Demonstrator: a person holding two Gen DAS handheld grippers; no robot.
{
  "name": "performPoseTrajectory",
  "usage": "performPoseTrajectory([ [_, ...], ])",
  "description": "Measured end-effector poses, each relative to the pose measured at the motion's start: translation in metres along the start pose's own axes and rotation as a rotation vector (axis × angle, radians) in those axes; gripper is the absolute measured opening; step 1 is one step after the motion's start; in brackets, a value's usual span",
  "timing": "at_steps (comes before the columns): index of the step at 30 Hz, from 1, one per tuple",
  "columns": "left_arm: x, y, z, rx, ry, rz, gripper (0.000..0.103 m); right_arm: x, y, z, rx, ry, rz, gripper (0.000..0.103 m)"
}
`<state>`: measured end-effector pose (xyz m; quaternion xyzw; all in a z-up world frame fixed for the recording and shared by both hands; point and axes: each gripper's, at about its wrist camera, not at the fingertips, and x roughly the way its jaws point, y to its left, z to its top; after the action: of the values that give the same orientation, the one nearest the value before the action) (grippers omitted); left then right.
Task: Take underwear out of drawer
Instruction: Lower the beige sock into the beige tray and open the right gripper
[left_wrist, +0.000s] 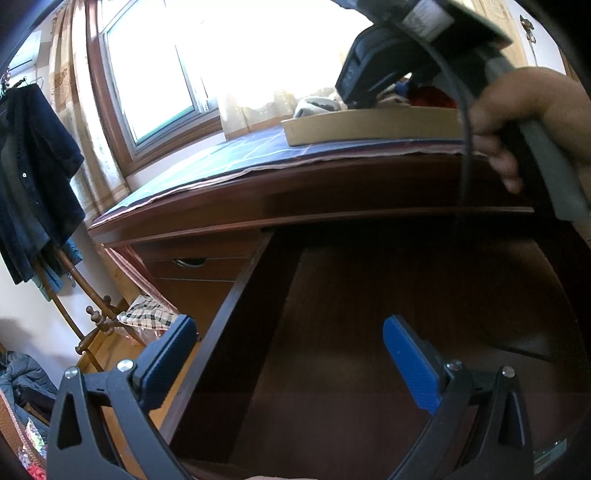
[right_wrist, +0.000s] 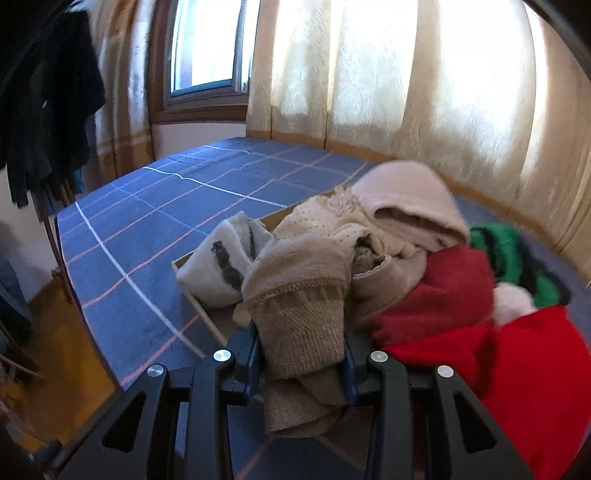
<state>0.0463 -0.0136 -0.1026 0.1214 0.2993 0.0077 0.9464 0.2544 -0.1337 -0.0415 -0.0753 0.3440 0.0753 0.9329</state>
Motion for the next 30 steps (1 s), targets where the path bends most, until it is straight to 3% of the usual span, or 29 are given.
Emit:
performPoseTrajectory([
  [13, 0.001, 0.001, -0.001, 0.002, 0.0, 0.008, 0.103, 0.011, -0.028, -0.001, 0.213, 0.124, 0.247, 0.039],
  [19, 0.001, 0.001, -0.002, 0.003, 0.003, 0.012, 0.103, 0.01, -0.031, -0.006, 0.227, 0.145, 0.294, 0.04],
  [30, 0.002, 0.002, -0.003, 0.0, 0.01, 0.019, 0.103, -0.018, -0.036, -0.027, 0.113, 0.254, 0.396, 0.039],
])
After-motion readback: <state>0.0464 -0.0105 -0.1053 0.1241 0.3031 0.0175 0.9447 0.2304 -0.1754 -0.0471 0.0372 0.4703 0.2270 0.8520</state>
